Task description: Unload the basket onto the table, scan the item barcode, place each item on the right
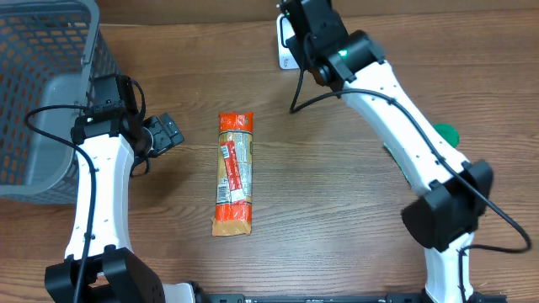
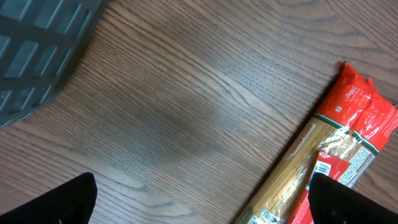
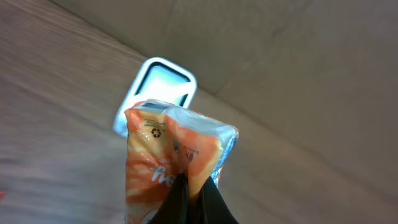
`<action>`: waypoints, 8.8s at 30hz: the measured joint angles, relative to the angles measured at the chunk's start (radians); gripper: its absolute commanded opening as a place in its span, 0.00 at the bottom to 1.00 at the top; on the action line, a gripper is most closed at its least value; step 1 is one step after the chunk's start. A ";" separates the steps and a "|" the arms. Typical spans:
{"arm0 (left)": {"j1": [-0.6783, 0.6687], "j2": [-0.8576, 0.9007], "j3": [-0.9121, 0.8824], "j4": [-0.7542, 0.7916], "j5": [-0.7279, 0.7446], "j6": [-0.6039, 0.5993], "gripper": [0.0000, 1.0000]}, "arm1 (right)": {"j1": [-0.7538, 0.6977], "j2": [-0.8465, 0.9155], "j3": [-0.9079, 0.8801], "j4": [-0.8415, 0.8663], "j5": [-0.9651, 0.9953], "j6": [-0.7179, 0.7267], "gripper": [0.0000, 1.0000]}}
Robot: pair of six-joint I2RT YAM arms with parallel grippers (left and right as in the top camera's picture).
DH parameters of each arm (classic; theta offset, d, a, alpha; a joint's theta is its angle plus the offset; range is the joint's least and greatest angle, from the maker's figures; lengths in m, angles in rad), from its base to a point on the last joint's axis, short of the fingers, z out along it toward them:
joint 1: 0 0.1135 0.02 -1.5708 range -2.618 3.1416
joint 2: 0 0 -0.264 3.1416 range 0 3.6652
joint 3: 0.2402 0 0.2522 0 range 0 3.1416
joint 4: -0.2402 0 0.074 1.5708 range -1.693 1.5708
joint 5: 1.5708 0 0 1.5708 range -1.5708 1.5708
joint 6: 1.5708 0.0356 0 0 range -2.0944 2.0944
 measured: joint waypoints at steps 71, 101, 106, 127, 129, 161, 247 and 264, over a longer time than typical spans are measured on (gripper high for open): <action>0.000 0.000 0.000 0.000 0.000 0.000 1.00 | -0.236 -0.022 -0.246 -0.615 -0.311 0.344 0.04; 0.000 0.000 0.000 0.000 0.000 0.000 1.00 | -0.257 -0.016 -0.556 -0.319 -0.485 0.433 1.00; 0.000 0.000 0.000 0.000 0.000 0.000 1.00 | -0.213 -0.016 -0.558 -0.262 -0.638 0.434 1.00; 0.000 0.000 0.000 0.000 0.000 0.000 1.00 | 0.108 -0.041 -0.710 0.095 -0.775 0.777 0.89; 0.000 0.000 0.000 0.000 0.000 0.000 1.00 | 0.126 -0.041 -0.715 0.115 -0.776 0.790 0.75; 0.000 0.000 0.000 0.000 0.000 0.000 1.00 | 0.182 -0.027 -0.745 0.244 -1.056 0.712 0.37; 0.000 0.000 0.000 0.000 0.000 0.000 1.00 | 0.264 -0.077 -0.750 0.153 -0.750 0.485 0.04; 0.000 0.000 0.000 0.000 0.000 0.000 1.00 | 0.357 -0.098 -0.751 0.138 -0.813 0.092 0.15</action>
